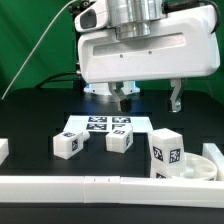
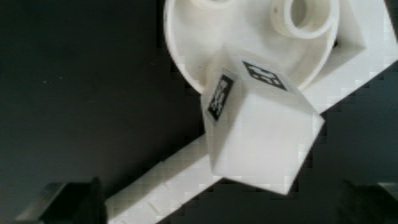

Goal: Assemble stool

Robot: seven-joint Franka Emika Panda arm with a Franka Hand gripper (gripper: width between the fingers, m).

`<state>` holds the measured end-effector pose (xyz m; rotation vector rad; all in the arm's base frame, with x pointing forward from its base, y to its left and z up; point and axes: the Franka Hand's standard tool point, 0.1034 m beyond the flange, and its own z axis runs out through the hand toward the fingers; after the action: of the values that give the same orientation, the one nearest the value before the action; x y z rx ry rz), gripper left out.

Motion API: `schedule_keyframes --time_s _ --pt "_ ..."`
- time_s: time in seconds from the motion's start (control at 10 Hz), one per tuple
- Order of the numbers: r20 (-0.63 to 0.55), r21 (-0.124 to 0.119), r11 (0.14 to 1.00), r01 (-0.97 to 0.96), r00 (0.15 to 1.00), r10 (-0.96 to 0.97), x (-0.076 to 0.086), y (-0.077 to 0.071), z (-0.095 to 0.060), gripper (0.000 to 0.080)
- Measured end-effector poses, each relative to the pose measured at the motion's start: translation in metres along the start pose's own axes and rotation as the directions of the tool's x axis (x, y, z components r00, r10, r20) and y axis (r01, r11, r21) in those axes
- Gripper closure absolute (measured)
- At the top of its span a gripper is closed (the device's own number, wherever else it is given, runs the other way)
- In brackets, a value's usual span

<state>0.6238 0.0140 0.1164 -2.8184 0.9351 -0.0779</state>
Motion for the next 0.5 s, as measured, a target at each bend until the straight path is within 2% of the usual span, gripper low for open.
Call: schedule_keyframes --time_s 0.3,0.4,0.5 --pt "-0.004 -0.001 1.000 0.028 1.000 -0.028 -0.001 0.000 0.002 0.0151" --pt "-0.032 0.002 0.994 0.109 0.994 -0.108 -0.001 0.004 0.004 0.0151" --pt "-0.051 -0.006 0.985 0.175 0.983 -0.175 -0.004 0.017 0.007 0.0151"
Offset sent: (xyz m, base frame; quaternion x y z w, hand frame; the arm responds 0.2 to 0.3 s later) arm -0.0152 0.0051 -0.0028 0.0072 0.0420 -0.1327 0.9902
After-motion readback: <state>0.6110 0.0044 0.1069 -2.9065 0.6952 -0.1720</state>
